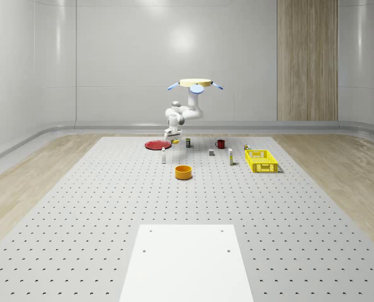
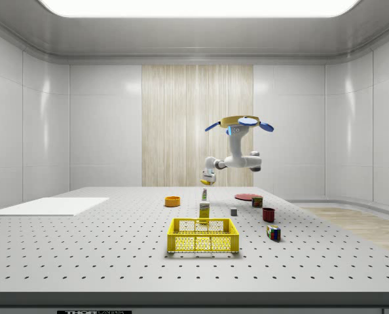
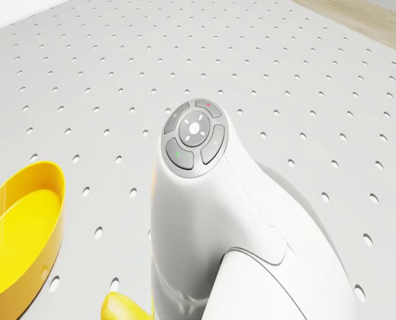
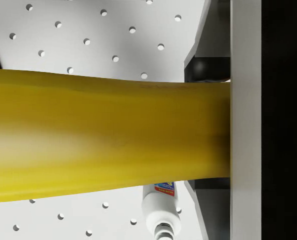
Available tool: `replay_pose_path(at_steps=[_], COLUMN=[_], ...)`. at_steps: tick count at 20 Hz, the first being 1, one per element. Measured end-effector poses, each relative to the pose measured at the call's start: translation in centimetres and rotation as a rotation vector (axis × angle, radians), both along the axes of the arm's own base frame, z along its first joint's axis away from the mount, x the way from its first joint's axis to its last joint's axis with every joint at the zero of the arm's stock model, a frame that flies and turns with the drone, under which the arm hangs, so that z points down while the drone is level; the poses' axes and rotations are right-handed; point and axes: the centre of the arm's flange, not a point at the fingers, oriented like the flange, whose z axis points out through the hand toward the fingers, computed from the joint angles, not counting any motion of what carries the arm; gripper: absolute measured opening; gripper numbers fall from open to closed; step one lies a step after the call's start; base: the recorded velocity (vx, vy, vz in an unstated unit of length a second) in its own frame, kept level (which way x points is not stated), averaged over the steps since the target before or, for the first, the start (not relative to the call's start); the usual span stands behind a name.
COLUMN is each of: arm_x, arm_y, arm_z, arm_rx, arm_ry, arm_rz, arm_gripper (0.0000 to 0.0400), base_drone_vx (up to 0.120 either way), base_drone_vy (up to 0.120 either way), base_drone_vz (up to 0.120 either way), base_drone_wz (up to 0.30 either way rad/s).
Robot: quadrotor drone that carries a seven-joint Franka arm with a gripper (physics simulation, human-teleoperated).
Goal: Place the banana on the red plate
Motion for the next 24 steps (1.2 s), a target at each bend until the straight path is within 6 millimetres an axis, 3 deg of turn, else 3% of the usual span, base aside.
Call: replay_pose_path(at_steps=[24], arm_x=[0.0], arm_y=[-0.02], arm_z=[-0.01], arm_rx=[-0.001], arm_ry=[-0.003], arm_rz=[-0.72], arm_gripper=[0.02], base_drone_vx=[0.0], base_drone_vy=[0.0], base_drone_vz=[0.0], base_drone_wz=[-0.3])
